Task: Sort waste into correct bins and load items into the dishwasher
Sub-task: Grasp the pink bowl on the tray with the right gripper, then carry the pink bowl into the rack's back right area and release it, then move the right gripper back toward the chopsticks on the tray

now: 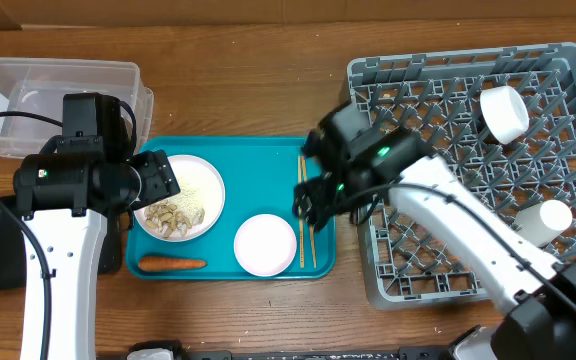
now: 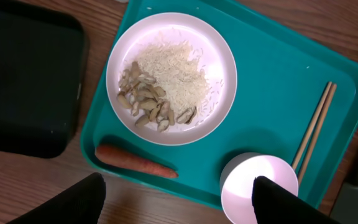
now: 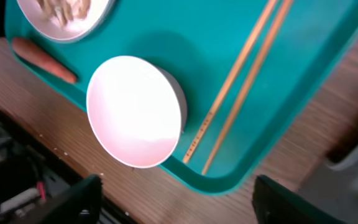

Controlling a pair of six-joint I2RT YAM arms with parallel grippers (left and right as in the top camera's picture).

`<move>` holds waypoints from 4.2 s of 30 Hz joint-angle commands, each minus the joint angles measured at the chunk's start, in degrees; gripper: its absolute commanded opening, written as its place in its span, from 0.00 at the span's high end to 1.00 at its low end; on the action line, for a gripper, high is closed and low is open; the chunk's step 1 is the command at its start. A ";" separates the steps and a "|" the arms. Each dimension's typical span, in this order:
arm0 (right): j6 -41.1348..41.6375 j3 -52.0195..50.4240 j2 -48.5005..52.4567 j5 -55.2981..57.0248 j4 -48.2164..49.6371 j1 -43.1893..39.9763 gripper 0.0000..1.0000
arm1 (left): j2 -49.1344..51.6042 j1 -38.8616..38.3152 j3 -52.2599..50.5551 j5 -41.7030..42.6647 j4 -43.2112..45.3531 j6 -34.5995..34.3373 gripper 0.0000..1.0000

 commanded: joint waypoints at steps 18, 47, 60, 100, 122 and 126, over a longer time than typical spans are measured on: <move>14.29 -10.27 9.51 7.43 17.73 8.92 0.59 | 0.31 0.31 0.61 -0.55 -0.50 -0.55 0.22; 19.67 11.82 -4.00 87.86 -1.92 -16.46 0.96 | 0.31 0.31 0.61 -0.57 -0.46 -0.55 0.22; 20.26 4.90 2.21 92.21 5.73 -26.88 0.96 | 0.31 0.31 0.61 -0.55 -0.48 -0.55 0.22; 23.06 -0.39 12.09 86.38 2.08 -15.04 0.96 | 0.31 0.31 0.61 -0.57 -0.44 -0.26 0.20; 22.71 6.40 0.55 51.78 -3.72 -12.61 0.00 | 0.31 0.31 0.61 -0.59 -0.35 -0.28 0.18; 12.61 9.18 -5.60 39.32 -3.23 -12.61 0.00 | 0.31 0.31 0.61 -0.57 -0.39 -0.31 0.18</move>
